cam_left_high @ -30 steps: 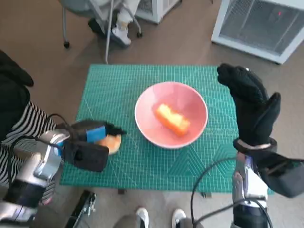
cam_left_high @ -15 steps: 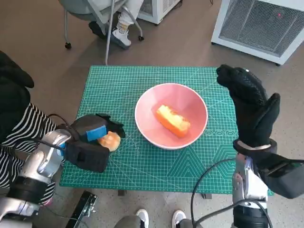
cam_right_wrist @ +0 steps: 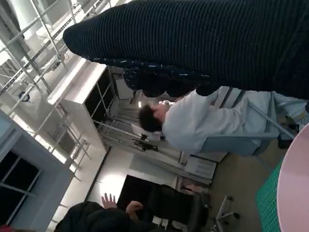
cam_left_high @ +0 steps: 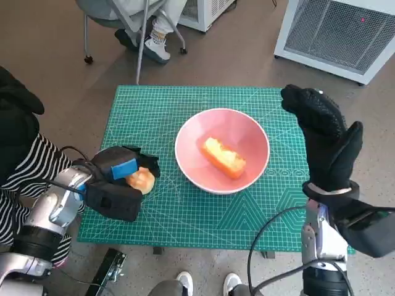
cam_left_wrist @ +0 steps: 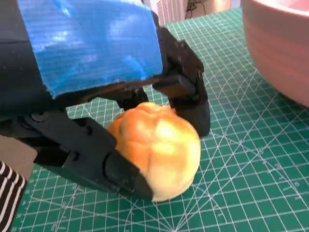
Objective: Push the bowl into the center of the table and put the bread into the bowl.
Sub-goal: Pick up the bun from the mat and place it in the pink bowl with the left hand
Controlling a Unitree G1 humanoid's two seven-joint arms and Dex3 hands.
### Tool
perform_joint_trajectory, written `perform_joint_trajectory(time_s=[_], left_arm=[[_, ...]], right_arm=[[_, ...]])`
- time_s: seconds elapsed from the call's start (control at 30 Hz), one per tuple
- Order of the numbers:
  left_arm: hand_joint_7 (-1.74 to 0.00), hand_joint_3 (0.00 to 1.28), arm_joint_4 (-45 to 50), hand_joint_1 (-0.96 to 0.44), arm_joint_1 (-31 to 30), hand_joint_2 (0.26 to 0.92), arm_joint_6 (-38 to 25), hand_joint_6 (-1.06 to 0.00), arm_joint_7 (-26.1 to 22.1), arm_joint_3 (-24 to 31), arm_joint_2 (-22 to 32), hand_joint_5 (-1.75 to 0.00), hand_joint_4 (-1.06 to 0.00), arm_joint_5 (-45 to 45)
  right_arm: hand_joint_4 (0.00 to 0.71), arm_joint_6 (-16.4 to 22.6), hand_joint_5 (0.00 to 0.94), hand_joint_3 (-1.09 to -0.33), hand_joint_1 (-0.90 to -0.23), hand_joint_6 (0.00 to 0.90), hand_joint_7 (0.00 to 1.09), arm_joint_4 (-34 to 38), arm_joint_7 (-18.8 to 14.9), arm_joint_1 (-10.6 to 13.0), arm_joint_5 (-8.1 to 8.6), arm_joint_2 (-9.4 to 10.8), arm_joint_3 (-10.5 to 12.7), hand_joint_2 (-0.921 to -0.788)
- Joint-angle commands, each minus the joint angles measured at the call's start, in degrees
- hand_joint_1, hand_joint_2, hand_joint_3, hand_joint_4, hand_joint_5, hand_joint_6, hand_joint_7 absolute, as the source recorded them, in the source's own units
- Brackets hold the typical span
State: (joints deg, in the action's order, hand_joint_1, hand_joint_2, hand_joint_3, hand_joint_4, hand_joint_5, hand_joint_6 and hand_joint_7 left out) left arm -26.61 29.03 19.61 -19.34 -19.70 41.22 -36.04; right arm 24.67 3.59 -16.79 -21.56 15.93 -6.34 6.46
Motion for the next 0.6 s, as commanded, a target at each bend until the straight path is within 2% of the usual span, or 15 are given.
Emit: perform_joint_trajectory(time_s=[0.03, 0.27, 0.6], left_arm=[[-1.18, 0.06, -0.66, 0.0, 0.1, 0.914, 0.24, -0.6, -0.32, -0.08, 0.25, -1.13, -0.74, -0.22], [-1.18, 0.05, 13.4, 0.0, 1.82, 0.918, -1.42, -0.6, -5.02, 8.99, 1.28, -1.11, -0.76, 10.82], [-1.16, 0.03, 24.7, 0.0, 6.3, 0.91, -6.5, -0.65, -5.28, 13.22, -2.62, -1.04, -0.8, 15.36]], right_arm=[[0.154, -0.18, 0.0, -0.73, -0.709, 0.113, 0.4, 1.16, -0.25, 0.37, -0.13, 0.15, 0.01, -0.921], [0.154, 0.78, 0.0, -0.73, -0.707, 0.112, 0.4, 2.79, -1.06, -0.28, 0.29, -0.29, 0.39, -0.921], [0.153, 1.1, 0.0, -0.731, -0.707, 0.11, 0.4, 3.03, -1.41, -0.52, 0.41, -0.1, 0.36, -0.921]])
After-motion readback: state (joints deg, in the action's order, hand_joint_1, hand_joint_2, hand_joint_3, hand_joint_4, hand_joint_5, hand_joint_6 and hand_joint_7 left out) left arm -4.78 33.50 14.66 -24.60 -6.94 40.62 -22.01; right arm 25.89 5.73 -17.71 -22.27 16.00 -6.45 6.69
